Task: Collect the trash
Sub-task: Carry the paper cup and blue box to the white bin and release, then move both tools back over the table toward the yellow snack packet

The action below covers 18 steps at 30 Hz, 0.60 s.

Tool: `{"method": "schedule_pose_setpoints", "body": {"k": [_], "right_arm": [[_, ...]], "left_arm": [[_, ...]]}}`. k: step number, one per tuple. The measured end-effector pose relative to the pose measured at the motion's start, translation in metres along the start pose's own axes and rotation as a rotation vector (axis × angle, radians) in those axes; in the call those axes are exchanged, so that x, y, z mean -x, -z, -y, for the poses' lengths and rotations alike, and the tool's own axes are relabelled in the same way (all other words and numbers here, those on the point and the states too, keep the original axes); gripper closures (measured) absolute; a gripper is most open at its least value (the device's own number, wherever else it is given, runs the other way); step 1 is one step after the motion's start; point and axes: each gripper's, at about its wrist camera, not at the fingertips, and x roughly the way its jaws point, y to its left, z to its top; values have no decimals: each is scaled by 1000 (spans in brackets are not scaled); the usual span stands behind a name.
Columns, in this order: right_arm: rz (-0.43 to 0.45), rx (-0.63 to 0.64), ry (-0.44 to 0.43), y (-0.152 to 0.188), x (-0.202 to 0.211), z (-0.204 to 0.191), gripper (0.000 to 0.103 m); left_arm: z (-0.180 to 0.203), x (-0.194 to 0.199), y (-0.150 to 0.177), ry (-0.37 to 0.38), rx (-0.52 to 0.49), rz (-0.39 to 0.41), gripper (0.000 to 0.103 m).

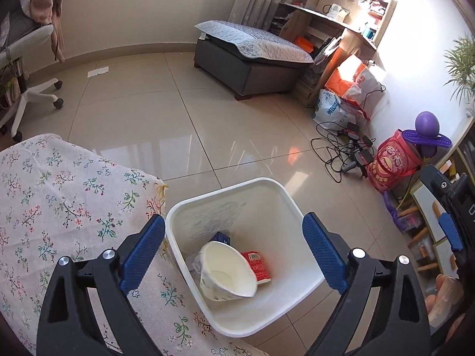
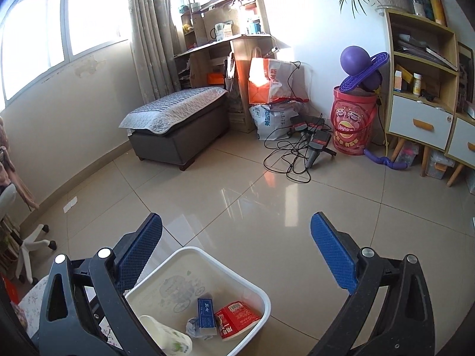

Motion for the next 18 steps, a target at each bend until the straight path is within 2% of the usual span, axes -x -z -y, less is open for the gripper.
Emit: {"method": "schedule_pose_setpoints", "body": {"k": [4, 10, 18], "right_arm": [[-3, 8, -12, 0, 1, -4, 7], [-7, 69, -44, 10, 7, -29, 7], [6, 217, -100, 31, 25, -79, 7]], "left_arm": [[-11, 8, 2, -73, 4, 23, 10], [-35, 27, 9, -227, -8, 81, 9], [-77, 55, 18, -335, 41, 116, 8]]}}
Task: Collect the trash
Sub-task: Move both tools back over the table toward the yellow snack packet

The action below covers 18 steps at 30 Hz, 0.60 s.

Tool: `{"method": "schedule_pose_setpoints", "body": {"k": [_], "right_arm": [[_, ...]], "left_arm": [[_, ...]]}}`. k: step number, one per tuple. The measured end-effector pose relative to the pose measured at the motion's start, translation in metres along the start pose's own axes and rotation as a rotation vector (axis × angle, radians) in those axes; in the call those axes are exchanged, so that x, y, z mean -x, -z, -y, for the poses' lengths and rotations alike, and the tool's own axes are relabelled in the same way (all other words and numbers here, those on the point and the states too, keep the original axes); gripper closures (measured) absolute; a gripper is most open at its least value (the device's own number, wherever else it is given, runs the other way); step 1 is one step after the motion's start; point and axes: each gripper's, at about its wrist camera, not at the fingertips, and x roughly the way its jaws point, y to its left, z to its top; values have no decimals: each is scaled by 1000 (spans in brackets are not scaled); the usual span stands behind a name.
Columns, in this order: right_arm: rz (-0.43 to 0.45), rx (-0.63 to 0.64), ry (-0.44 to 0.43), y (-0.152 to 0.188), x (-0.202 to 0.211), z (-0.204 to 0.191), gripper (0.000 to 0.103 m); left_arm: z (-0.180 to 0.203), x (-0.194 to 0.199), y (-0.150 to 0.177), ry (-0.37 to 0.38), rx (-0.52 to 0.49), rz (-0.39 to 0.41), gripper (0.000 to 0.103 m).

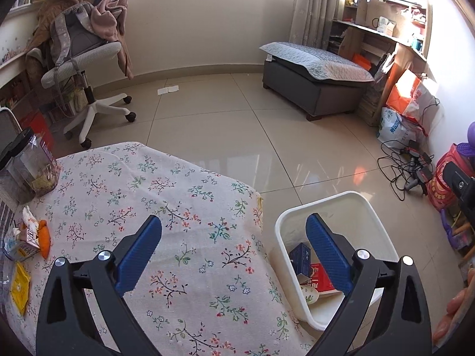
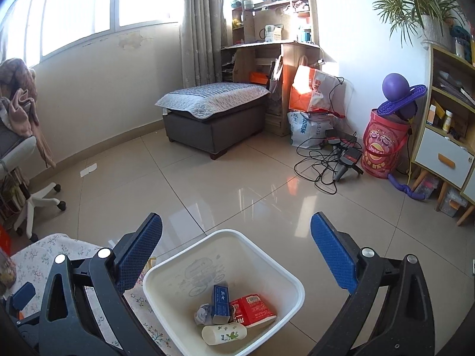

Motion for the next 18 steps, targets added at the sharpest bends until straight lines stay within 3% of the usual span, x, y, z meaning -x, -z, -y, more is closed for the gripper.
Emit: {"method": "schedule_pose_setpoints", "body": {"k": [18], "right_arm": [[-1, 300, -168, 36, 40, -125, 7]], "left_arm": [[-131, 37, 22, -190, 160, 33, 8]]}}
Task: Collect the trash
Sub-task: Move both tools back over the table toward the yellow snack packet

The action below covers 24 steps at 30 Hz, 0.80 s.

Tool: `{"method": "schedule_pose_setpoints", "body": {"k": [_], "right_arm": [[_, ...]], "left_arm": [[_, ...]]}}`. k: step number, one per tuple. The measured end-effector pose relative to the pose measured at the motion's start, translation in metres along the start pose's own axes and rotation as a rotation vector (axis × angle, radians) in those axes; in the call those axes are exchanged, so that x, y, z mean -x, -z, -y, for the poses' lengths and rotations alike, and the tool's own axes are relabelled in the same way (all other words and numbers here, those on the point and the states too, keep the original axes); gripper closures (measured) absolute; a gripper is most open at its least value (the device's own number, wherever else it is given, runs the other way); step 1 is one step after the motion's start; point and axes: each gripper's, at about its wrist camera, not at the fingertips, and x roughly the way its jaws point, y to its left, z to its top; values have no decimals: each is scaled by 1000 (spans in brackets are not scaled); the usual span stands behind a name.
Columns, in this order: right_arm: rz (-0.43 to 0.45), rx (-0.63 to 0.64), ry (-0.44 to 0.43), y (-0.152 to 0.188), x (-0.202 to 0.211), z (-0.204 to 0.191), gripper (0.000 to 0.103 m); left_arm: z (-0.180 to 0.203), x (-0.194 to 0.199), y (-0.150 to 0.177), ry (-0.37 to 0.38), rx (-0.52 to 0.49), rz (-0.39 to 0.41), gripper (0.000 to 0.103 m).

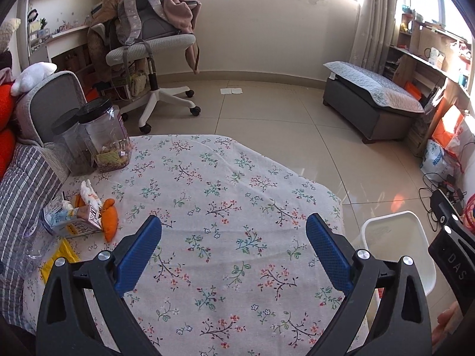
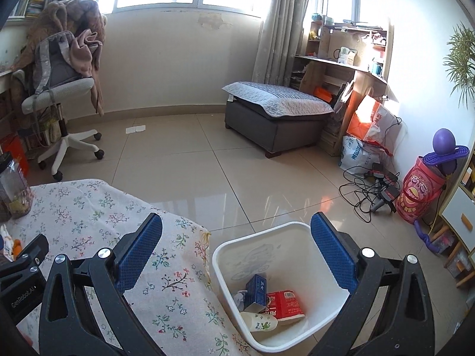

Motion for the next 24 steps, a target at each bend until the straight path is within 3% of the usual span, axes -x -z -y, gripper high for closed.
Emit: {"method": "schedule_pose_setpoints", "body": {"k": [15, 20, 24], "right_arm": [[-40, 153, -234, 17, 29, -121, 7], [-36, 243, -303, 31, 44, -164, 7], [-35, 303, -347, 44, 51, -182, 7]], "left_arm": [[-125, -3, 22, -161, 100, -63, 8], [-176, -18, 32, -243, 89, -158, 8], [-228, -46, 46, -241, 106, -319, 8]]}}
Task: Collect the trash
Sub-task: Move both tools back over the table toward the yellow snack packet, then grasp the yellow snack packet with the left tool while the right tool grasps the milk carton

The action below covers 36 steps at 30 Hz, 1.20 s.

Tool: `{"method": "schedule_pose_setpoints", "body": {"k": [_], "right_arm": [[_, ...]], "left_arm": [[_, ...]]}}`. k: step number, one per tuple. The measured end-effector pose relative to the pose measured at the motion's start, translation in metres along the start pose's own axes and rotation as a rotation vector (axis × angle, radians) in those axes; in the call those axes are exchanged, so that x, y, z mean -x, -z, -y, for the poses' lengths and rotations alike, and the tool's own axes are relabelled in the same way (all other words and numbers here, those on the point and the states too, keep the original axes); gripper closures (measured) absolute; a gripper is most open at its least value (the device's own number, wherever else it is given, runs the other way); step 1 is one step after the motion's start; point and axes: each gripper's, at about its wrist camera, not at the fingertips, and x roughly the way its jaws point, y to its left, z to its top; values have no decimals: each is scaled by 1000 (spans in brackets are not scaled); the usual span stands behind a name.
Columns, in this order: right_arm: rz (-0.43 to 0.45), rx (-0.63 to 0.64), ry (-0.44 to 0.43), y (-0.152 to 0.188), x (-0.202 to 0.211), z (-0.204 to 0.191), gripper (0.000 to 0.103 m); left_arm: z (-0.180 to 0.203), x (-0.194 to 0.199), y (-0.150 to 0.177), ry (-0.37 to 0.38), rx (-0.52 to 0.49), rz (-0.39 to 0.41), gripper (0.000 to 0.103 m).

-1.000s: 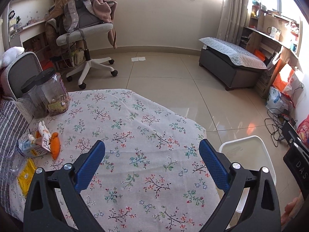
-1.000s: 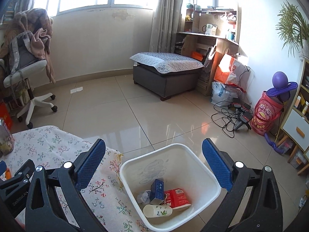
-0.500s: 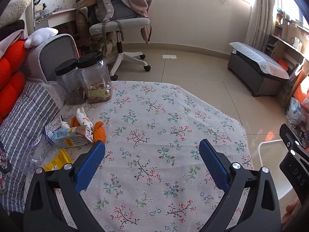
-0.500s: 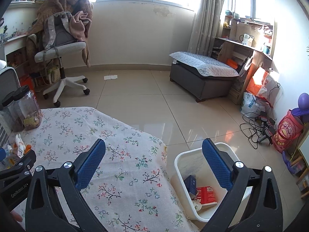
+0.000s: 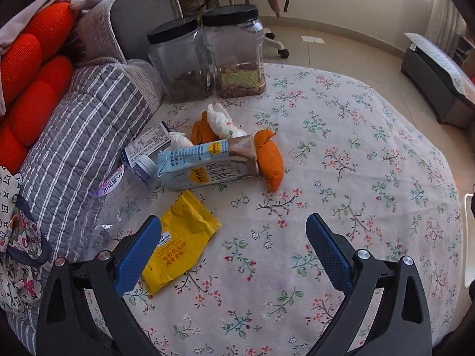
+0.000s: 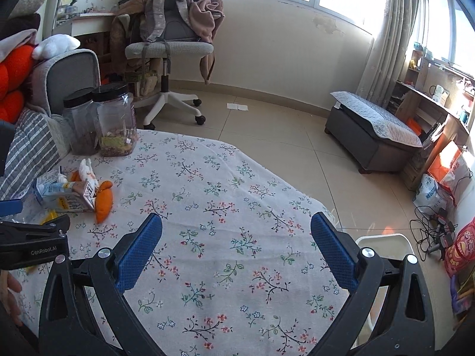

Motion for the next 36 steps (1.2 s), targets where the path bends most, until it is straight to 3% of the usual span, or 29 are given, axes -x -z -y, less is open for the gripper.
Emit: {"method": "schedule_pose_setpoints", "body": {"k": [3, 7, 10, 12, 18, 23, 28, 32, 36], "right_arm": [[-19, 47, -9, 5, -3, -11, 7], [-39, 70, -15, 9, -9, -13, 7], [-51, 64, -19, 11, -13, -12, 7], [-55, 64, -19, 11, -15, -10, 7], [-75, 85, -20, 14, -21, -11, 7], [-87, 86, -22, 16, -25, -9, 7], [-102, 108, -14, 19, -30, -12, 7], [-113, 135, -22, 22, -34, -17, 7], [-121, 164, -88, 19, -37, -24, 7]], "left_arm": [[-28, -31, 0, -14, 2, -110, 8], [-42, -63, -3, 45, -58, -252, 8], [-43, -77, -3, 16, -154, -282, 8], [-44, -86, -1, 39, -187, -312, 8], [-55, -110, 2, 67, -175, -359, 8], [-67, -117, 11, 149, -132, -382, 9], [-57, -101, 19, 192, -180, -348, 40], [-55, -93, 21, 213, -162, -334, 52], [-60, -72, 16, 276, -120, -307, 68]]}}
